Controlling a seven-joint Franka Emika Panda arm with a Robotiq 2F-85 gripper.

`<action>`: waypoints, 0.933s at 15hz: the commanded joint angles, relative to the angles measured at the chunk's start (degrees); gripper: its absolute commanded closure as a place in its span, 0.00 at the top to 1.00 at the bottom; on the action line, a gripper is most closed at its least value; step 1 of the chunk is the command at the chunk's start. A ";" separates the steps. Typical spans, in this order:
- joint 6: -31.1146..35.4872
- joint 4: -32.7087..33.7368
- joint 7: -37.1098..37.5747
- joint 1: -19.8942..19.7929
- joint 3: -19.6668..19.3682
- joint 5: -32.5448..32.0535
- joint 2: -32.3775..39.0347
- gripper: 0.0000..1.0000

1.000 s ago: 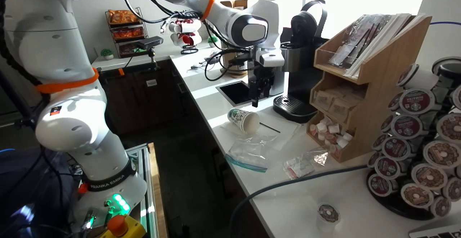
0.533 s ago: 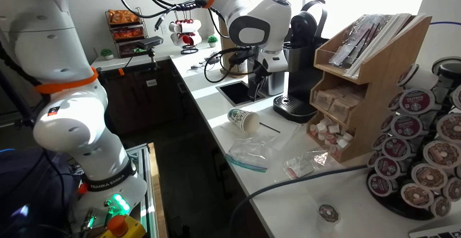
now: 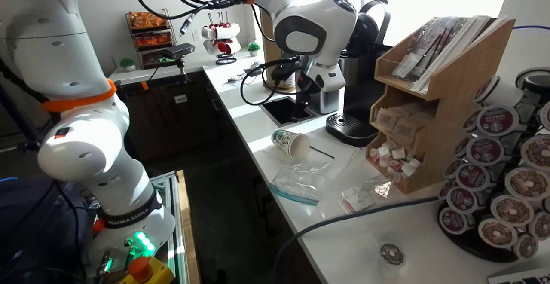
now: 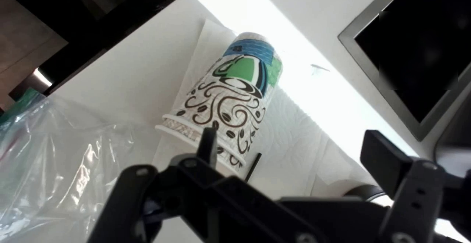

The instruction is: Turn the cups around

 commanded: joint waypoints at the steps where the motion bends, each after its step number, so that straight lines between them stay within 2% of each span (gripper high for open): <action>1: -0.47 0.12 -0.38 -0.07 -0.07 -0.04 0.02 1.00; 8: -1.05 0.16 -1.61 -0.04 -0.02 -1.20 0.04 1.00; 14: -3.64 0.76 -15.74 -0.52 -0.17 -5.21 0.95 1.00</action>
